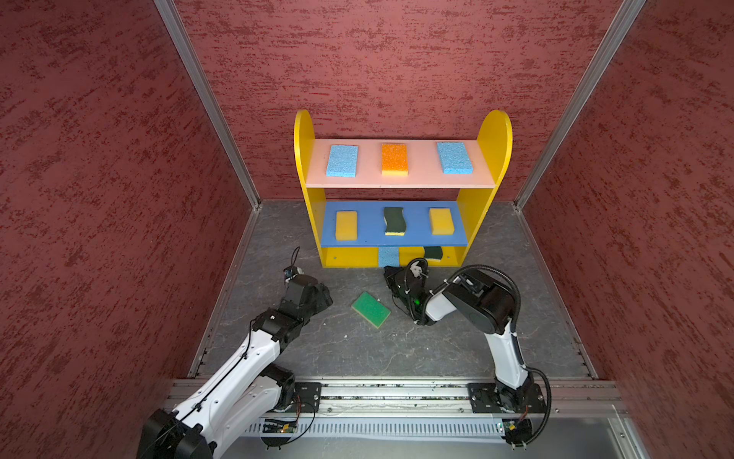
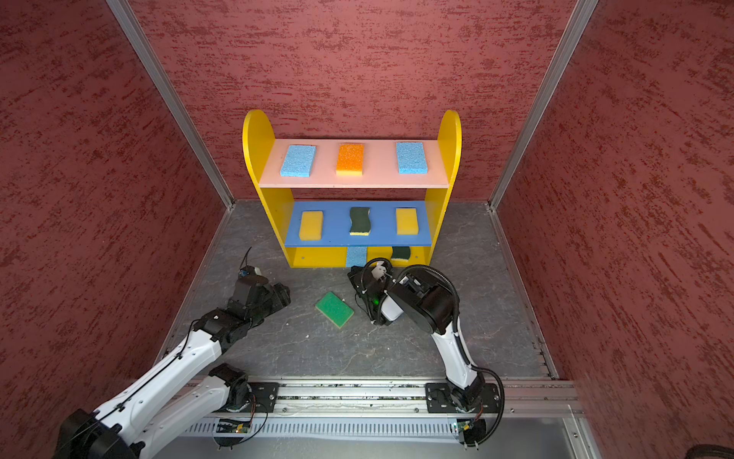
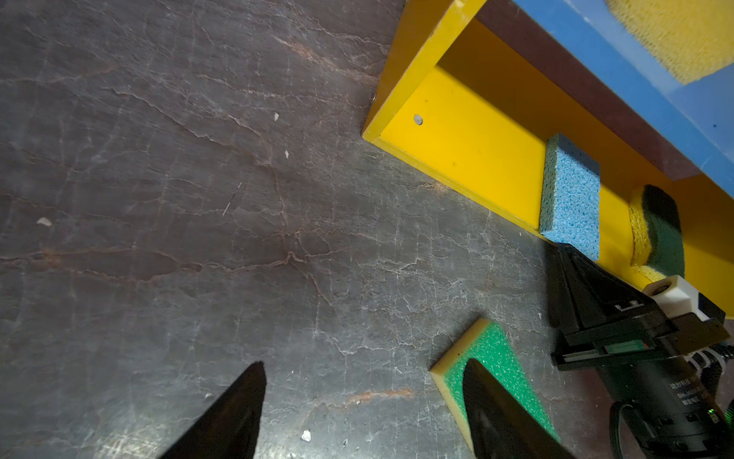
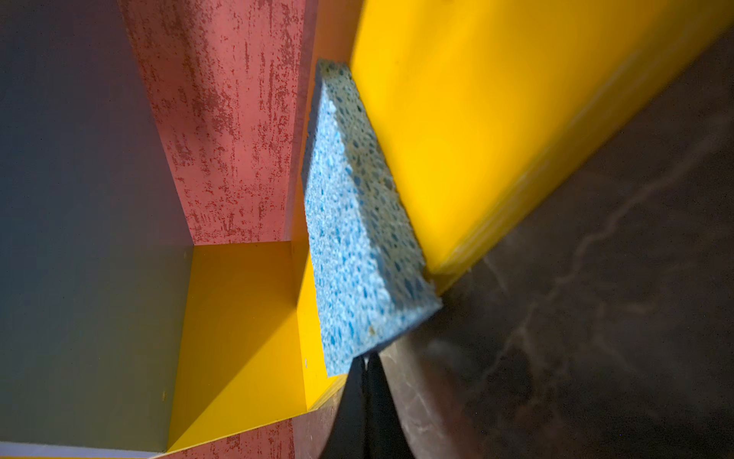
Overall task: Arrange cleaning sponges on a shelf
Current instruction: Move the cleaning sponge to the shelf.
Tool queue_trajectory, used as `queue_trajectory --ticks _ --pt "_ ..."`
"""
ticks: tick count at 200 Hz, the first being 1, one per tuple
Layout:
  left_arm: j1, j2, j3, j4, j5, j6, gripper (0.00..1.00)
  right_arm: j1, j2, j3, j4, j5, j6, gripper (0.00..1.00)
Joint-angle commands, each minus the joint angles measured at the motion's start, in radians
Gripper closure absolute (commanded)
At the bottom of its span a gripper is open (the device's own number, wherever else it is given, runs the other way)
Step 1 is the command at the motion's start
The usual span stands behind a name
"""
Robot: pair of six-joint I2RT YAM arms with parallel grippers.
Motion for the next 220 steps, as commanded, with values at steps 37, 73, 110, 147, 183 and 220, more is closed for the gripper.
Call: queue_trajectory --ticks 37,73,110,147,183,220 --pt "-0.001 0.033 -0.020 0.045 0.010 -0.017 0.22 0.006 0.073 -0.021 -0.017 0.040 0.029 1.00" --pt "-0.005 0.040 -0.018 0.050 0.007 -0.020 0.21 0.003 0.095 -0.005 -0.018 0.035 0.030 1.00" --pt "-0.009 0.054 -0.018 0.050 -0.004 -0.022 0.22 -0.004 0.111 -0.002 -0.016 0.032 0.034 1.00" --pt "-0.017 0.027 -0.018 0.043 -0.028 -0.019 0.21 -0.016 0.120 -0.006 -0.018 0.031 0.041 1.00" --pt "-0.018 0.035 -0.020 0.037 -0.028 -0.024 0.22 -0.029 0.114 -0.008 -0.031 0.030 0.049 1.00" --pt "-0.021 0.046 -0.017 0.041 -0.030 -0.027 0.22 -0.045 0.112 -0.010 -0.043 0.007 0.076 1.00"
